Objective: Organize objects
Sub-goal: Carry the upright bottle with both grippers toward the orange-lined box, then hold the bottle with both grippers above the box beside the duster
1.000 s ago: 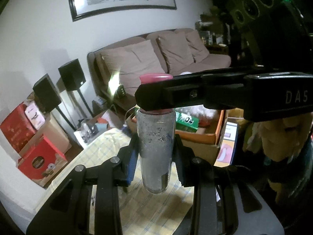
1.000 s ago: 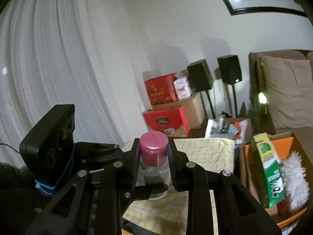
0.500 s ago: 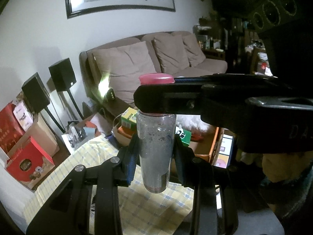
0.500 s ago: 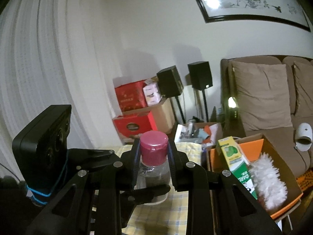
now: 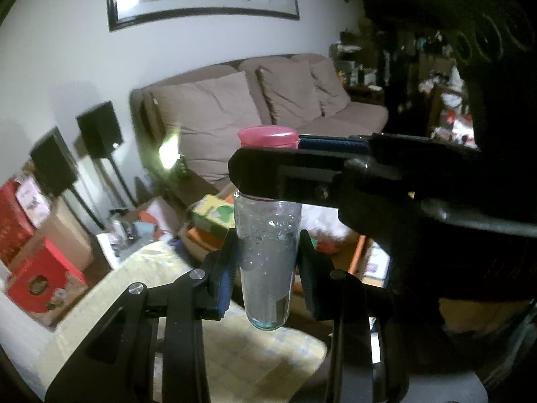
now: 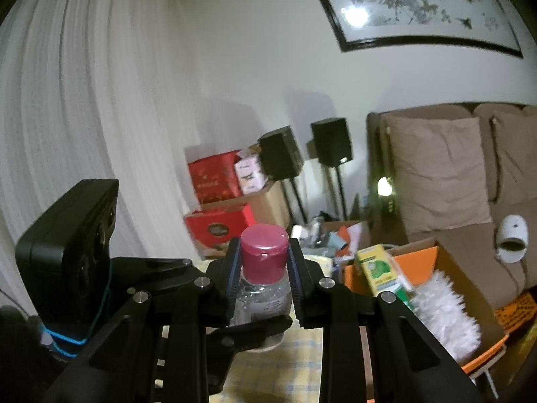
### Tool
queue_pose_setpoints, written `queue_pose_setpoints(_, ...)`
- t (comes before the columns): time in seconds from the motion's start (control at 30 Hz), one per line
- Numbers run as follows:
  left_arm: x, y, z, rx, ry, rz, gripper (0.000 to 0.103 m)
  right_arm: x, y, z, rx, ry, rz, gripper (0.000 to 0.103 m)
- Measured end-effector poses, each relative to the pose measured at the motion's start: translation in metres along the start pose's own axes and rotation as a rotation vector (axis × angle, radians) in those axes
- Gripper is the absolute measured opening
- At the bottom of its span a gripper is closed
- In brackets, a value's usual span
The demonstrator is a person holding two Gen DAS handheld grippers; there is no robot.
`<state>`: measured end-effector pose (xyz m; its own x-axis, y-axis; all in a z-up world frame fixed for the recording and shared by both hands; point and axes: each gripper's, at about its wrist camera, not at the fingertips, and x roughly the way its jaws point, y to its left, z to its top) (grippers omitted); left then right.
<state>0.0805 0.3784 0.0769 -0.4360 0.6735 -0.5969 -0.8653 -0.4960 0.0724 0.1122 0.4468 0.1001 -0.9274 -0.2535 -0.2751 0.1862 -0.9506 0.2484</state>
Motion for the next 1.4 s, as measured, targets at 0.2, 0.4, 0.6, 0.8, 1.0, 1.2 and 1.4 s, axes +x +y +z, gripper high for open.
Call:
queue_pose_setpoints(0.2, 0.009, -0.003, 0.012, -0.016, 0.002, -0.038, 0.031, -0.011, -0.012, 0.004, 0.001, -0.023, -0.076, 0.026)
queue_pose_setpoints(0.4, 0.017, -0.006, 0.017, -0.01, 0.029, -0.027, 0.031, -0.015, -0.021, 0.005, 0.016, -0.034, -0.108, 0.026)
queue_pose_setpoints(0.6, 0.021, -0.006, 0.02, -0.043, 0.026, -0.057, 0.031, -0.014, -0.026, 0.006, 0.011, -0.038, -0.146, 0.026)
queue_pose_setpoints(0.8, 0.025, -0.006, 0.022, -0.069, 0.028, -0.087, 0.031, -0.018, -0.031, 0.006, 0.015, -0.051, -0.166, 0.027)
queue_pose_setpoints(1.0, 0.03, -0.011, 0.022, -0.063, 0.036, -0.062, 0.031, -0.017, -0.039, 0.005, 0.027, -0.041, -0.172, 0.027)
queue_pose_setpoints(1.2, 0.026, -0.013, 0.023, -0.093, 0.055, -0.074, 0.032, -0.017, -0.043, 0.004, 0.038, -0.038, -0.173, 0.027)
queue_pose_setpoints(1.4, 0.03, -0.017, 0.024, -0.091, 0.057, -0.075, 0.032, -0.018, -0.048, 0.004, 0.05, -0.039, -0.182, 0.028)
